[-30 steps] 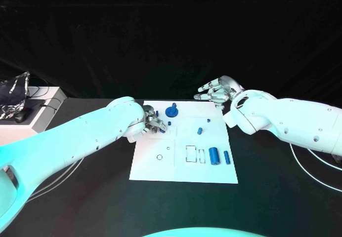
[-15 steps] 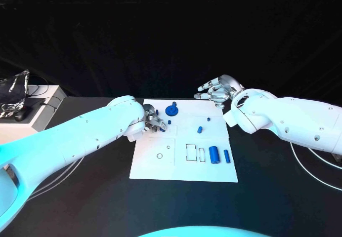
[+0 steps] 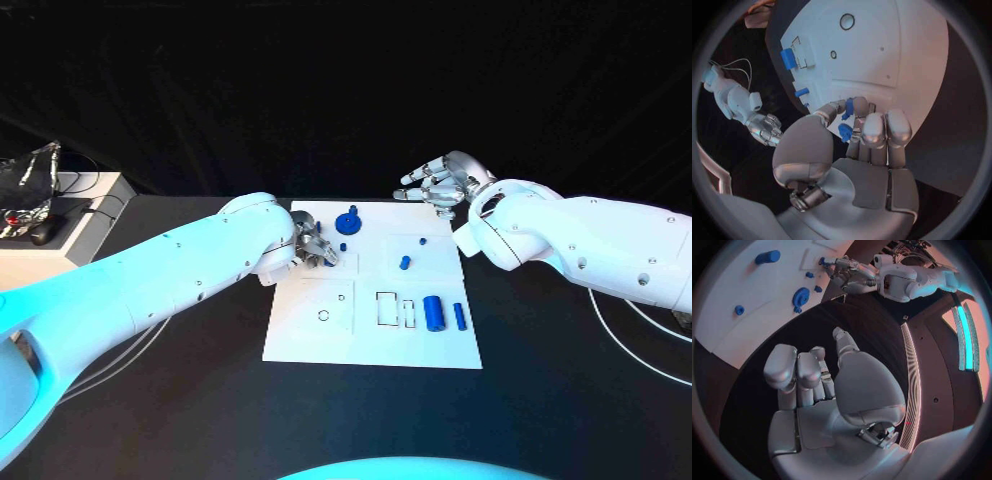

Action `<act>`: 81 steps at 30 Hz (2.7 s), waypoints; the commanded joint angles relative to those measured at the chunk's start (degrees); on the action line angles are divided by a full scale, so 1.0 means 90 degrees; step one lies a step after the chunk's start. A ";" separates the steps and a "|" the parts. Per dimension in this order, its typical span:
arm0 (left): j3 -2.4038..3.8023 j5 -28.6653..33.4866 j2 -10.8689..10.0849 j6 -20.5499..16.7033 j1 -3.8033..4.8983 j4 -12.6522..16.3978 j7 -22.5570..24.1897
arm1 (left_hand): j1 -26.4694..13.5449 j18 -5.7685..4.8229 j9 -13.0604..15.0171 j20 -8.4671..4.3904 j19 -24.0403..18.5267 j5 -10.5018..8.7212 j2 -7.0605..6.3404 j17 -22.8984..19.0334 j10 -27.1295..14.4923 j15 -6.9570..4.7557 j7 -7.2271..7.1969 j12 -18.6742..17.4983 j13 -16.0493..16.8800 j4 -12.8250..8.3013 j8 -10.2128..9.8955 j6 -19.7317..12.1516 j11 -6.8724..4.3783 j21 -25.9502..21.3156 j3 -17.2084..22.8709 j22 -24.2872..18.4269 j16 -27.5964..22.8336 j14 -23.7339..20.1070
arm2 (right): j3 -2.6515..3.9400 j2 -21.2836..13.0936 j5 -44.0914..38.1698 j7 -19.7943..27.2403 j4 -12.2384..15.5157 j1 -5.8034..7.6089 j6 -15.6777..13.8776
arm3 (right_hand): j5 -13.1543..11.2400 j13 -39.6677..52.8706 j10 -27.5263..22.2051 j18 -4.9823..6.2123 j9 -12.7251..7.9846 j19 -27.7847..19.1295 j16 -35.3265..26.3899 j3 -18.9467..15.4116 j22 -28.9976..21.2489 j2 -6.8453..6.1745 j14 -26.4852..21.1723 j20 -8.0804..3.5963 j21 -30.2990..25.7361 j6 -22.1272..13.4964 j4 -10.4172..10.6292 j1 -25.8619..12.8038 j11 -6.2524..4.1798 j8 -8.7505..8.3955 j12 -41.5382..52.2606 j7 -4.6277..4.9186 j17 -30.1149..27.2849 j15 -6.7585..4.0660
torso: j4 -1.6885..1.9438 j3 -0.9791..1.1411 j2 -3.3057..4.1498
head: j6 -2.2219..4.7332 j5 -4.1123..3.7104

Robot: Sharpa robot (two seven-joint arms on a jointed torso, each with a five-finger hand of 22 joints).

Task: Assemble the parts on the task board

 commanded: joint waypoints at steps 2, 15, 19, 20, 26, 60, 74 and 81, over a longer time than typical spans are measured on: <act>-0.0006 -0.0041 0.0036 0.0236 -0.0012 -0.0013 -0.0070 | 0.0286 -0.0098 0.1048 -0.0001 0.0043 -0.0008 0.0345 0.0019 0.0074 -0.0023 -0.0261 0.0042 -0.0023 -0.0318 0.0024 0.0327 -0.0053 -0.0035 0.0200 0.0021 0.0055 0.0030 | 0.0002 -0.0001 -0.0031 0.0026 0.0010 -0.0002 0.0095 | 0.0035 -0.0002 -0.0041 0.0077 0.0004 0.0251 -0.0016 -0.0017 0.0776 0.0011 0.0024 0.0006 -0.0034 -0.0013 0.0038 -0.0057 0.0017 -0.0019 0.0010 0.0050 -0.0009 -0.0002 | 0.0001 0.0000 0.0001 | -0.0007 0.0000; -0.0006 -0.0040 0.0115 0.0261 -0.0013 -0.0078 -0.0100 | 0.0197 -0.0108 0.1097 0.0011 0.0093 -0.0089 0.0631 -0.0019 0.0106 -0.0033 -0.0326 0.0076 0.0125 -0.0168 0.0088 0.0468 -0.0080 -0.0064 -0.0040 0.0079 0.0119 0.0043 | 0.0002 0.0005 -0.0034 0.0021 -0.0002 -0.0002 0.0119 | 0.0057 -0.0006 -0.0040 0.0077 0.0003 0.0252 -0.0028 -0.0019 0.0776 0.0010 0.0025 0.0005 -0.0040 -0.0016 0.0042 -0.0055 0.0016 -0.0019 0.0010 0.0050 -0.0015 -0.0003 | -0.0001 -0.0001 0.0004 | -0.0008 -0.0002; -0.0006 -0.0039 0.0128 0.0237 -0.0013 -0.0089 -0.0099 | 0.0145 -0.0115 0.1121 0.0005 0.0102 -0.0133 0.0717 -0.0044 0.0102 -0.0033 -0.0330 0.0065 0.0170 -0.0167 0.0097 0.0459 -0.0080 -0.0076 -0.0100 0.0096 0.0129 0.0039 | 0.0002 0.0012 -0.0034 0.0019 -0.0011 -0.0002 0.0130 | 0.0057 -0.0006 -0.0040 0.0077 0.0003 0.0252 -0.0028 -0.0019 0.0776 0.0010 0.0025 0.0005 -0.0040 -0.0016 0.0042 -0.0055 0.0016 -0.0019 0.0010 0.0050 -0.0015 -0.0003 | 0.0002 0.0000 0.0007 | -0.0005 -0.0009; -0.0006 -0.0038 0.0130 0.0229 -0.0013 -0.0091 -0.0098 | 0.0139 -0.0115 0.1122 0.0004 0.0102 -0.0136 0.0727 -0.0048 0.0104 -0.0032 -0.0331 0.0065 0.0172 -0.0160 0.0098 0.0460 -0.0080 -0.0077 -0.0108 0.0097 0.0128 0.0037 | 0.0002 0.0014 -0.0034 0.0019 -0.0013 -0.0003 0.0132 | 0.0057 -0.0006 -0.0040 0.0077 0.0003 0.0252 -0.0028 -0.0019 0.0776 0.0010 0.0025 0.0005 -0.0040 -0.0016 0.0042 -0.0055 0.0016 -0.0019 0.0010 0.0050 -0.0015 -0.0003 | 0.0000 0.0000 0.0007 | -0.0008 -0.0010; -0.0005 -0.0024 0.0138 0.0179 -0.0013 -0.0102 -0.0093 | 0.0115 -0.0118 0.1136 0.0000 0.0109 -0.0153 0.0800 -0.0067 0.0101 -0.0033 -0.0328 0.0059 0.0200 -0.0144 0.0102 0.0457 -0.0077 -0.0084 -0.0134 0.0114 0.0133 0.0033 | 0.0002 0.0017 -0.0034 0.0016 -0.0020 -0.0003 0.0140 | 0.0069 -0.0002 -0.0035 0.0077 0.0003 0.0252 -0.0029 -0.0018 0.0775 0.0011 0.0025 0.0005 -0.0042 -0.0015 0.0040 -0.0056 0.0016 -0.0018 0.0015 0.0050 -0.0016 -0.0003 | 0.0001 -0.0002 0.0009 | -0.0015 -0.0013; 0.0018 -0.0024 0.0031 0.0541 0.0085 0.0114 -0.0085 | 0.0247 -0.0138 0.1161 0.0008 0.0137 -0.0140 0.0674 -0.0106 0.0124 -0.0015 -0.0320 0.0012 0.0239 -0.0323 0.0081 0.0475 -0.0073 -0.0130 0.0088 0.0228 0.0190 0.0027 | -0.0005 0.0042 -0.0039 -0.0010 -0.0066 -0.0027 0.0221 | 0.0092 0.0003 -0.0030 0.0075 0.0003 0.0253 -0.0032 -0.0020 0.0777 0.0004 0.0025 0.0004 -0.0037 -0.0017 0.0027 -0.0056 0.0016 -0.0019 0.0019 0.0050 -0.0018 -0.0004 | 0.0002 -0.0003 0.0005 | -0.0040 -0.0038; 0.0025 0.0019 0.0083 0.0946 0.0211 -0.0031 -0.0115 | 0.0267 -0.0148 0.1155 0.0010 0.0134 -0.0144 0.0657 -0.0105 0.0127 -0.0008 -0.0318 0.0007 0.0235 -0.0330 0.0066 0.0484 -0.0069 -0.0143 0.0097 0.0241 0.0199 0.0024 | -0.0005 0.0053 -0.0049 -0.0027 -0.0076 -0.0027 0.0232 | 0.0092 0.0003 -0.0030 0.0075 0.0003 0.0253 -0.0032 -0.0020 0.0777 0.0004 0.0025 0.0004 -0.0037 -0.0017 0.0027 -0.0056 0.0016 -0.0019 0.0019 0.0050 -0.0018 -0.0004 | -0.0002 -0.0001 0.0018 | -0.0033 -0.0045; 0.0025 0.0173 0.0245 0.1677 0.0276 -0.0423 -0.0182 | 0.0320 -0.0157 0.1136 0.0020 0.0100 -0.0147 0.0639 -0.0076 0.0117 0.0011 -0.0309 -0.0009 0.0224 -0.0359 0.0036 0.0492 -0.0057 -0.0187 0.0085 0.0232 0.0218 0.0022 | -0.0005 0.0076 -0.0053 -0.0030 -0.0077 -0.0027 0.0240 | 0.0092 0.0003 -0.0030 0.0075 0.0003 0.0253 -0.0032 -0.0020 0.0777 0.0004 0.0025 0.0004 -0.0037 -0.0017 0.0027 -0.0056 0.0016 -0.0019 0.0019 0.0050 -0.0018 -0.0004 | -0.0017 -0.0003 0.0034 | -0.0026 -0.0043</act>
